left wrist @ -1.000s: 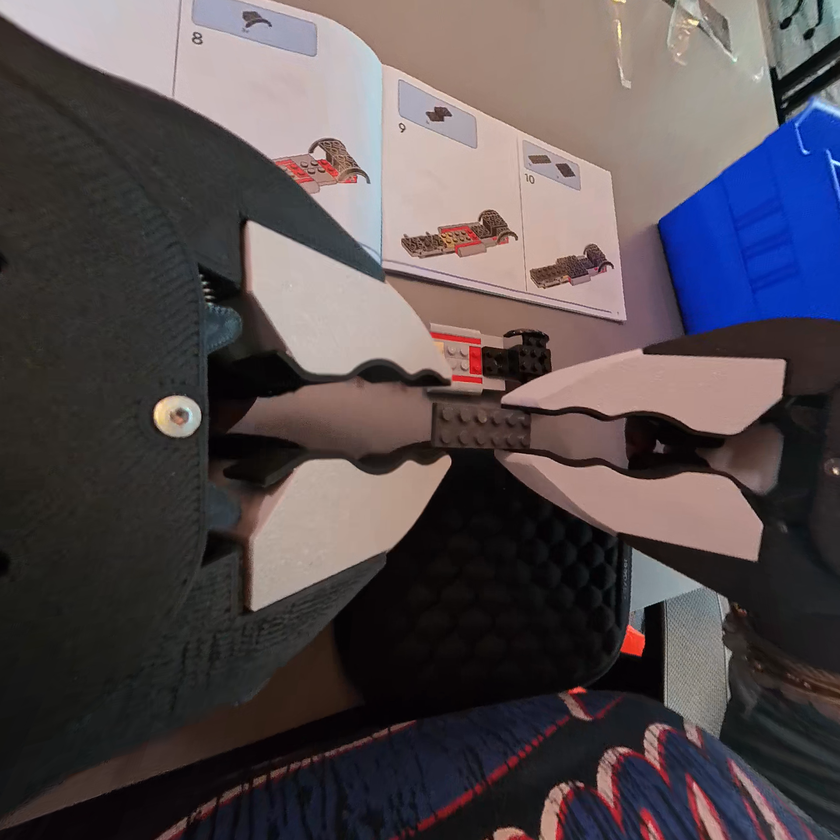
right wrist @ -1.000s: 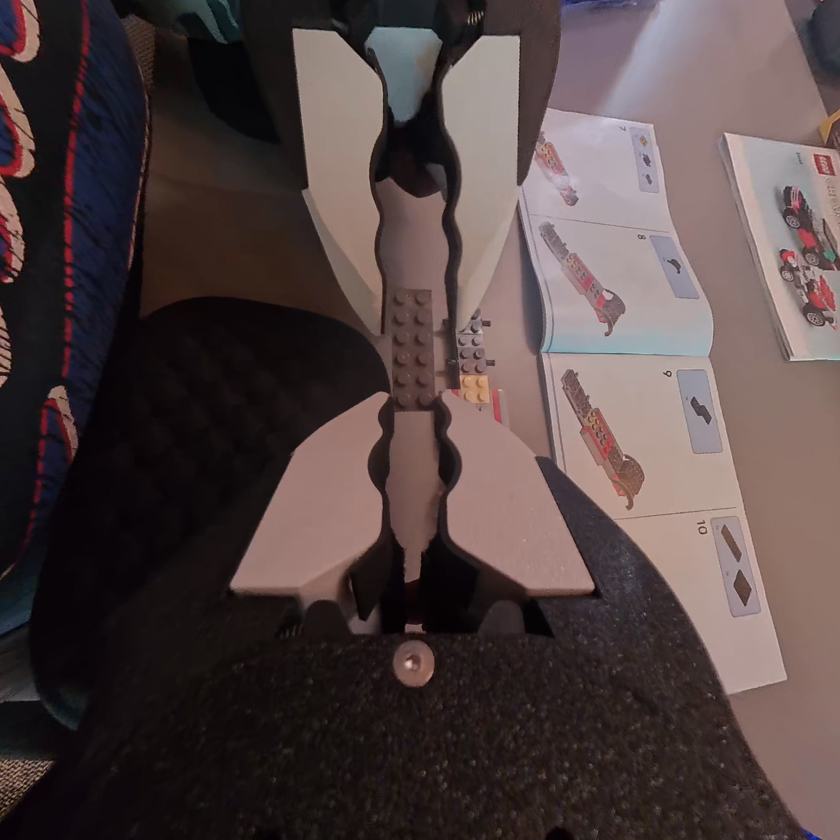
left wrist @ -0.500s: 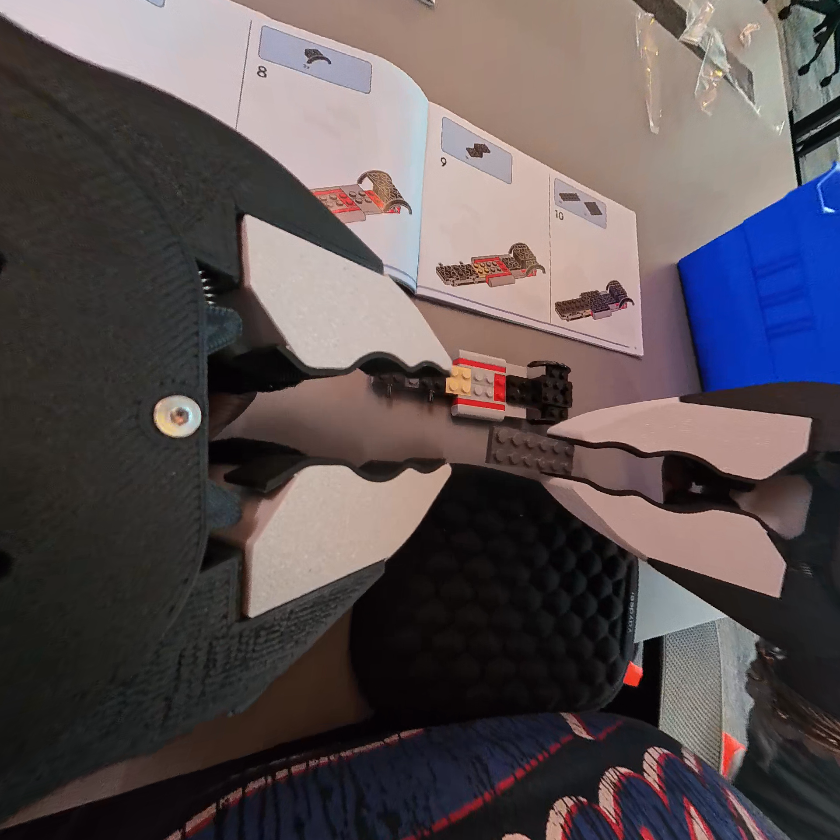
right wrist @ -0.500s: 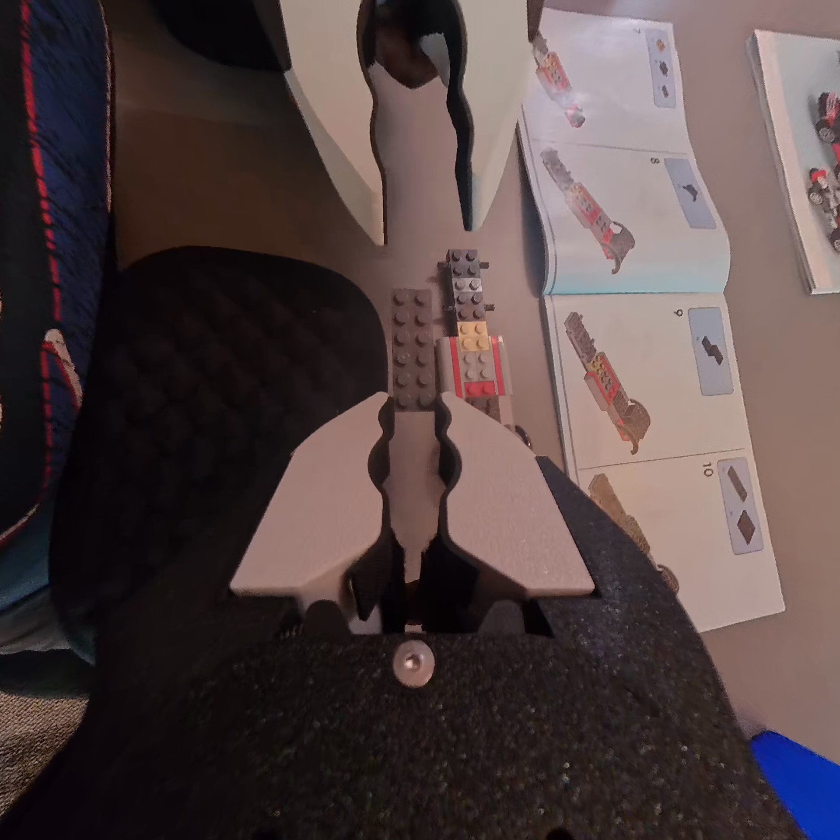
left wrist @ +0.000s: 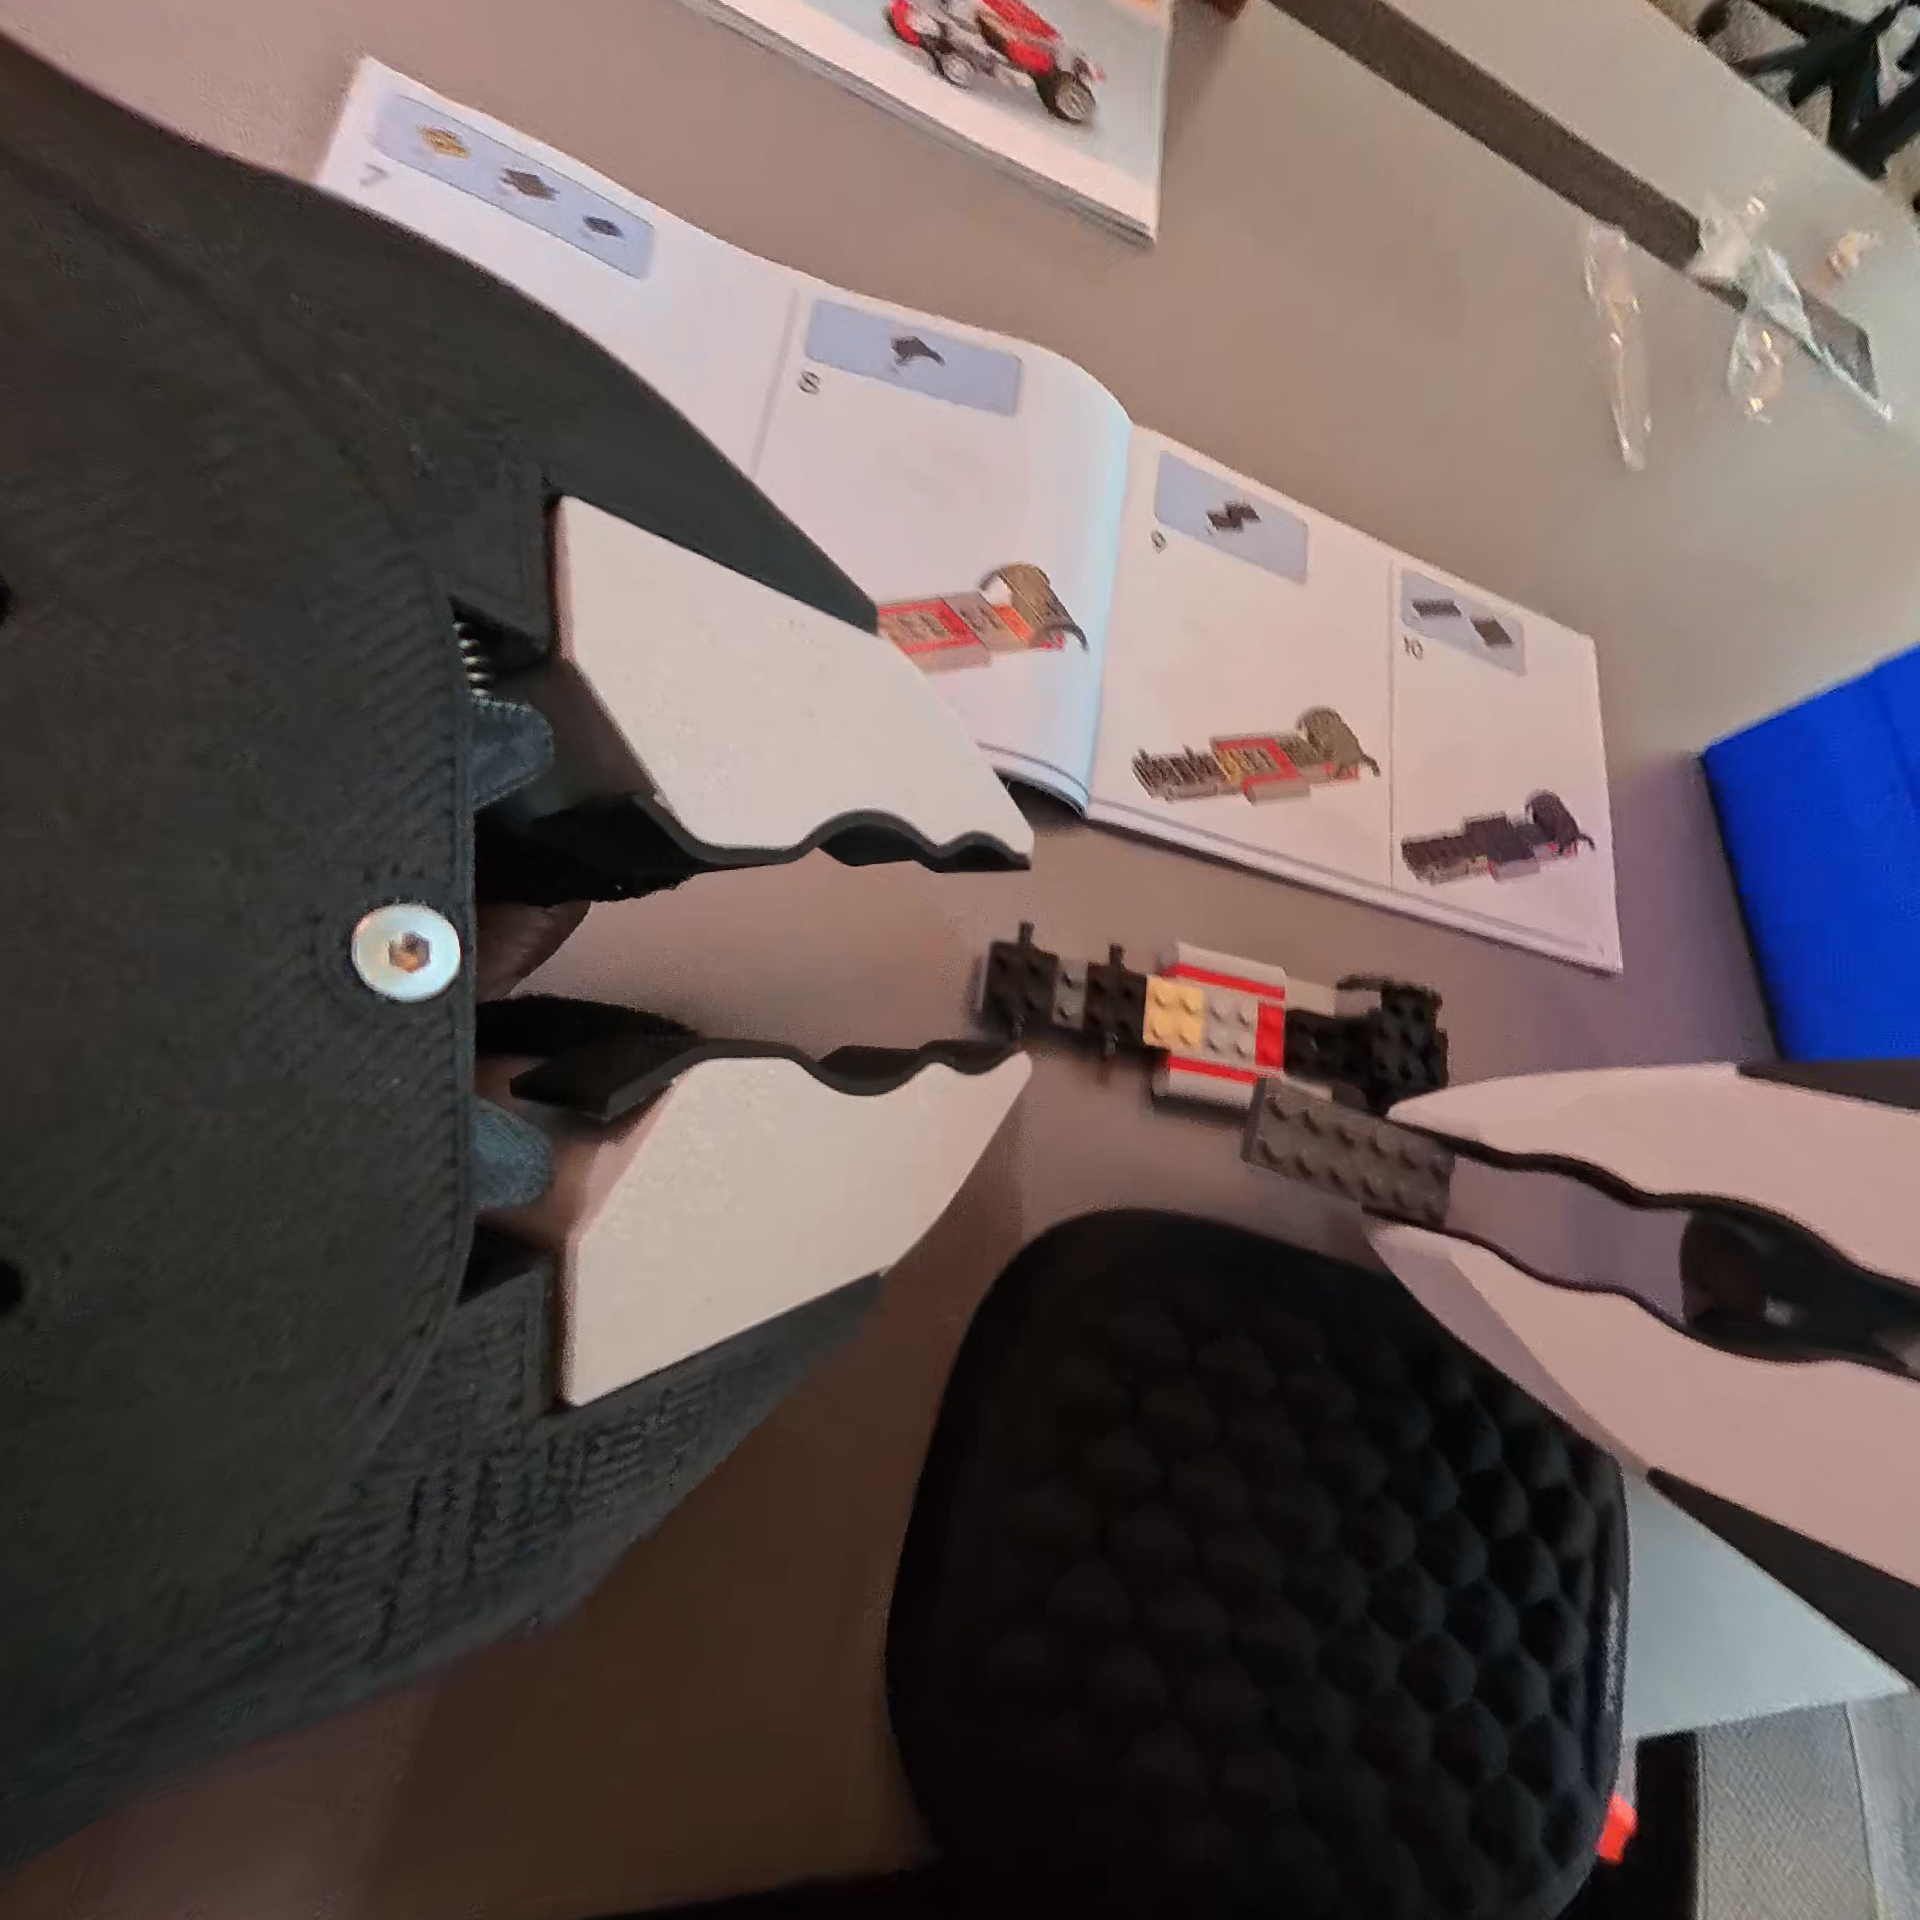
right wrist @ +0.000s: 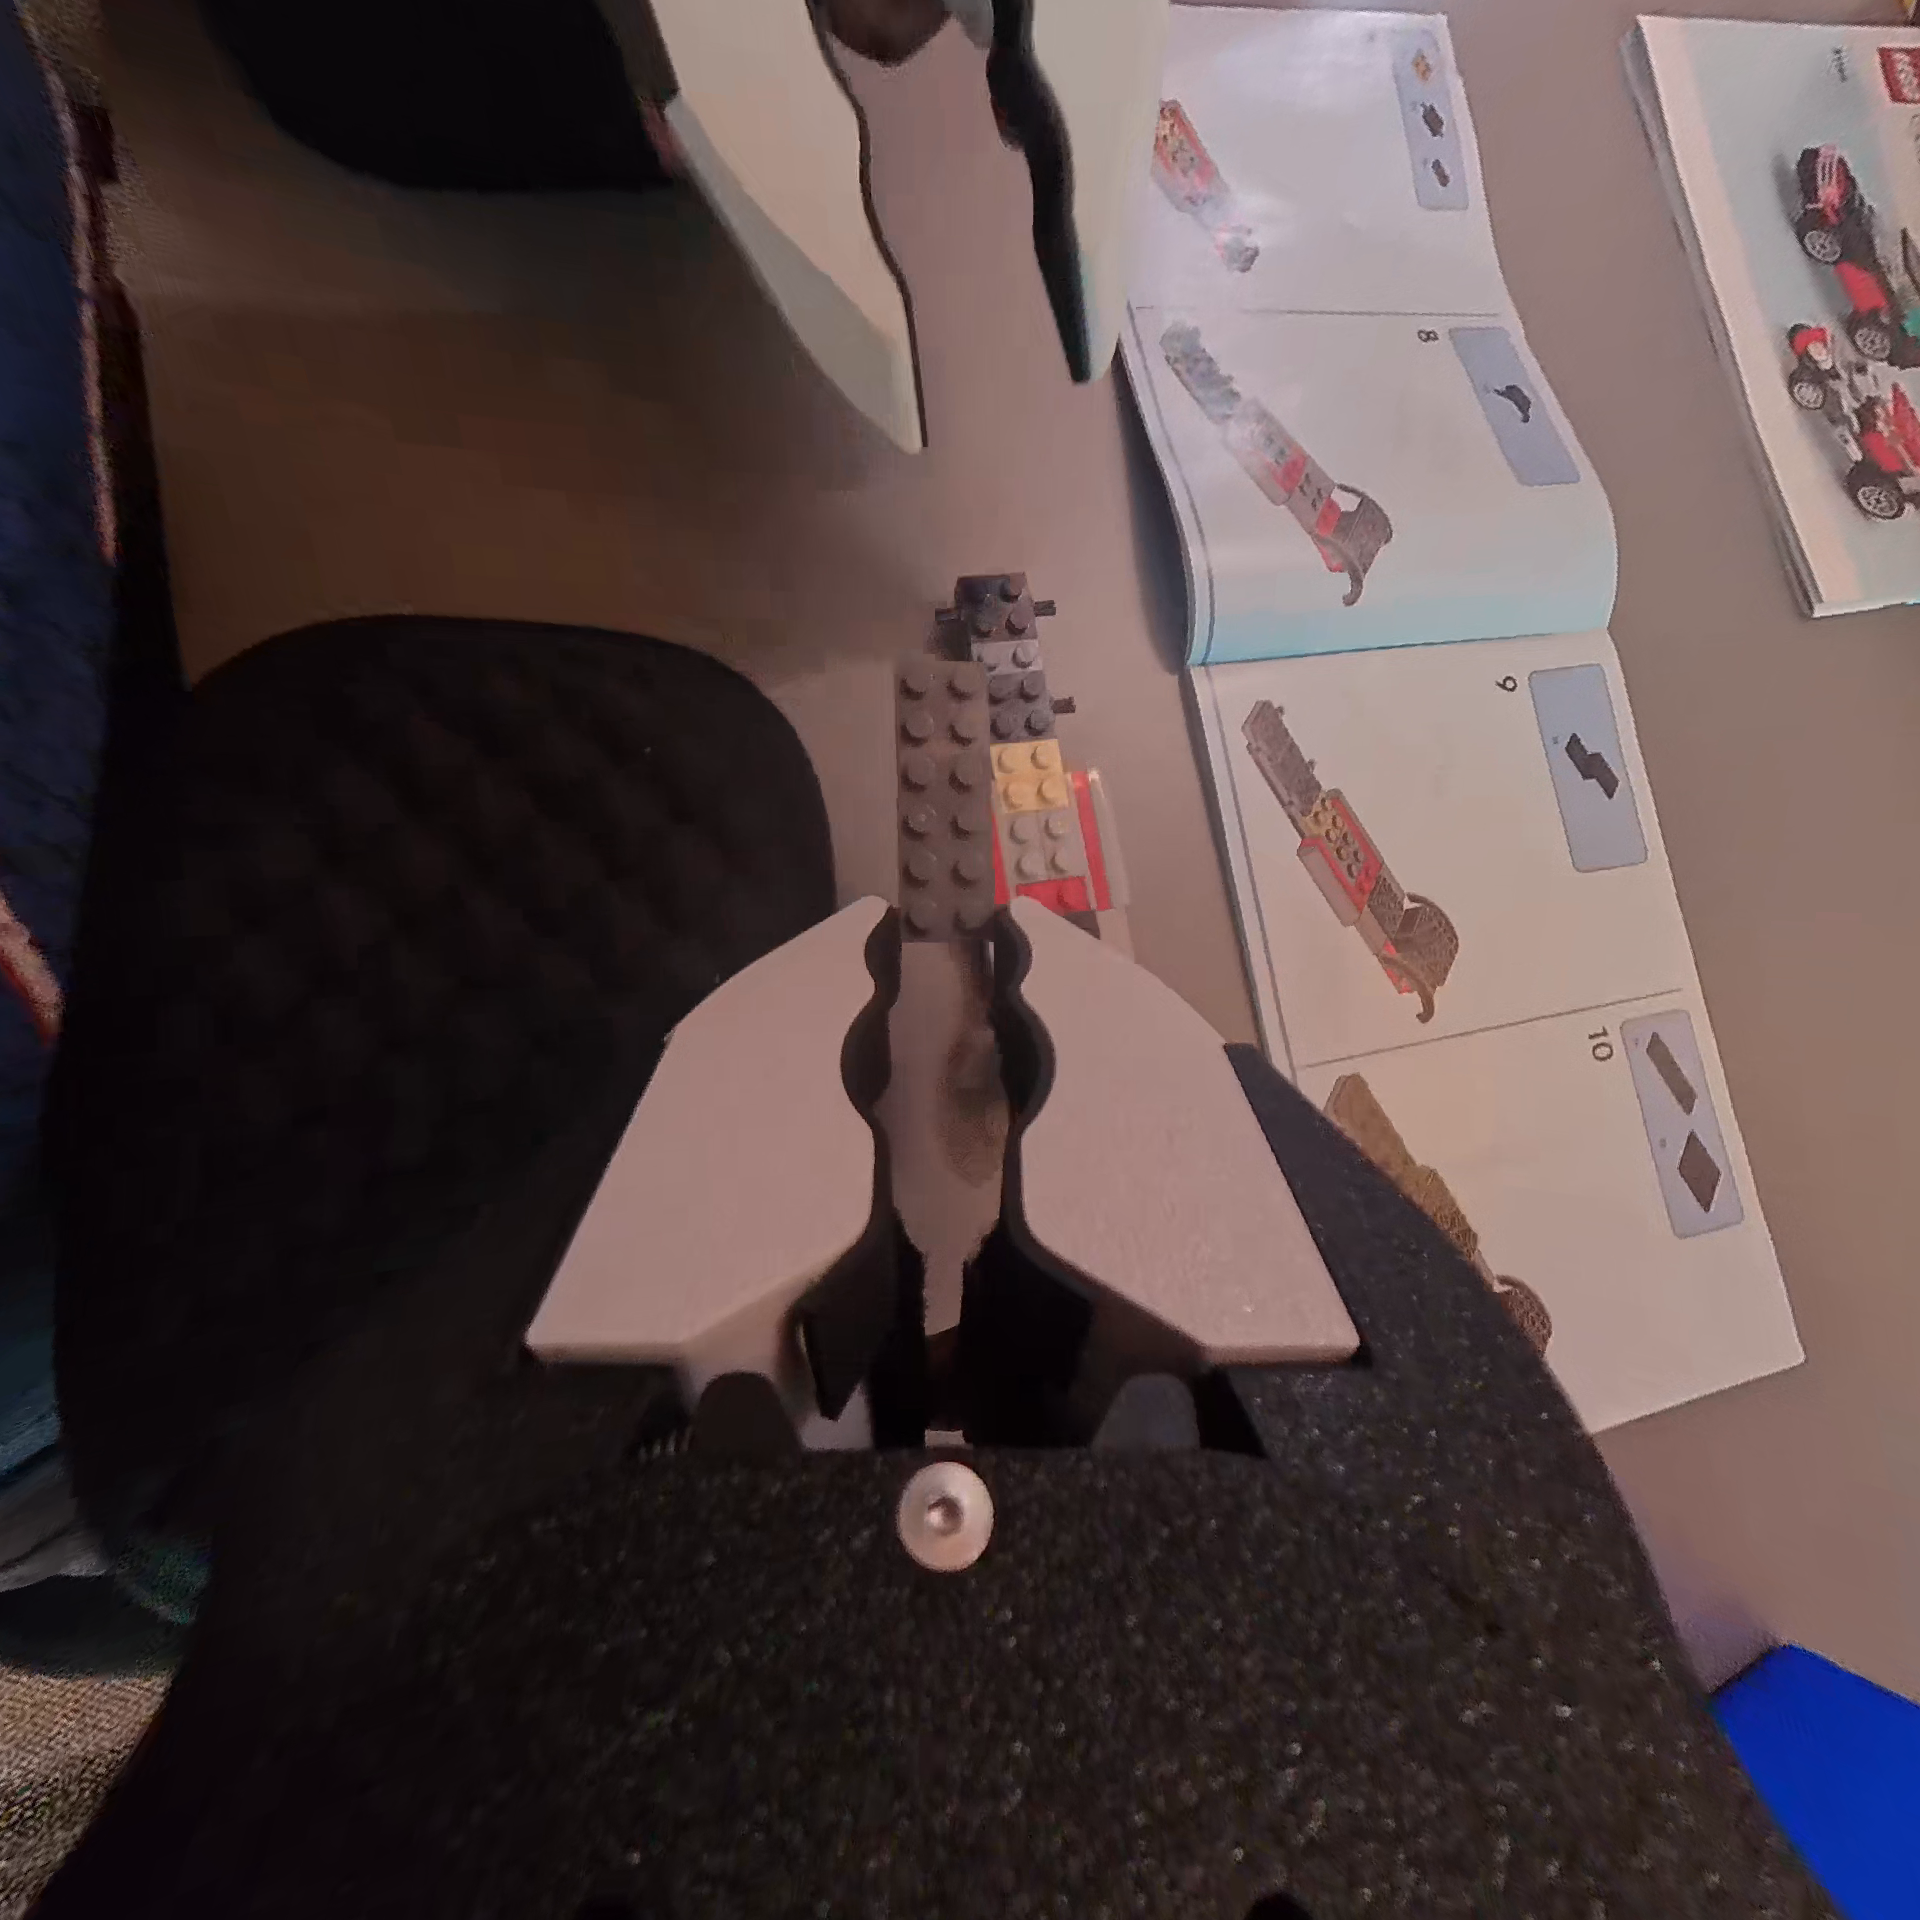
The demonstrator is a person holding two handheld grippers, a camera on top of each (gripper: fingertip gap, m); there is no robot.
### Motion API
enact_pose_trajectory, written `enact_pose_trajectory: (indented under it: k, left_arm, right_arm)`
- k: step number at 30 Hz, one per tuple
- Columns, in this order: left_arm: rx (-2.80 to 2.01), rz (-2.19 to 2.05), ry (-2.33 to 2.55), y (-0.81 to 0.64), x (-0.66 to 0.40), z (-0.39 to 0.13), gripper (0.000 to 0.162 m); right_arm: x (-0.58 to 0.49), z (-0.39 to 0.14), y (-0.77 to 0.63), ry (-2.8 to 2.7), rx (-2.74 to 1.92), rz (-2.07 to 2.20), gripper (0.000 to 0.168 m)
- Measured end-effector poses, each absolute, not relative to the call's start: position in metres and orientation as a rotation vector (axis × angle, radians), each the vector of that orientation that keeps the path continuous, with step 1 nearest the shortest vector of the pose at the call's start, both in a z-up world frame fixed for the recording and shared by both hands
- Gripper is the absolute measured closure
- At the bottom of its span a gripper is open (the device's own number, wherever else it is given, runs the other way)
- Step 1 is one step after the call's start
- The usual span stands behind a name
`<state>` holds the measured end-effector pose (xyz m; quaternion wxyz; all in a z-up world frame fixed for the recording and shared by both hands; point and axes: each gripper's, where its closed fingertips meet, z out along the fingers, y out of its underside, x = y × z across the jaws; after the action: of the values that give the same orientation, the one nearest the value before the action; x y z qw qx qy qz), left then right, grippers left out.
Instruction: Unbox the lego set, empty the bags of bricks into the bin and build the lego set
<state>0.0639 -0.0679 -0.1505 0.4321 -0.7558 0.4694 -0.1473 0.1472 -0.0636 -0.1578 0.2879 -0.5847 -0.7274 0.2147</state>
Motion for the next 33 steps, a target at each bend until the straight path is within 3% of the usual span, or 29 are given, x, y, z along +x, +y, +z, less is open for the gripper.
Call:
enact_pose_trajectory:
  k: [24, 33]
  left_arm:
    - [-2.001, -0.499, 1.25, -0.06, 0.067, -0.191, 0.125]
    - [-1.979, -0.517, 1.286, -0.064, 0.071, -0.191, 0.143]
  right_arm:
    - [0.12, -0.176, -0.044, -2.093, -1.593, 0.505, 0.151]
    - [0.11, -0.181, -0.047, -2.214, -1.597, 0.477, 0.151]
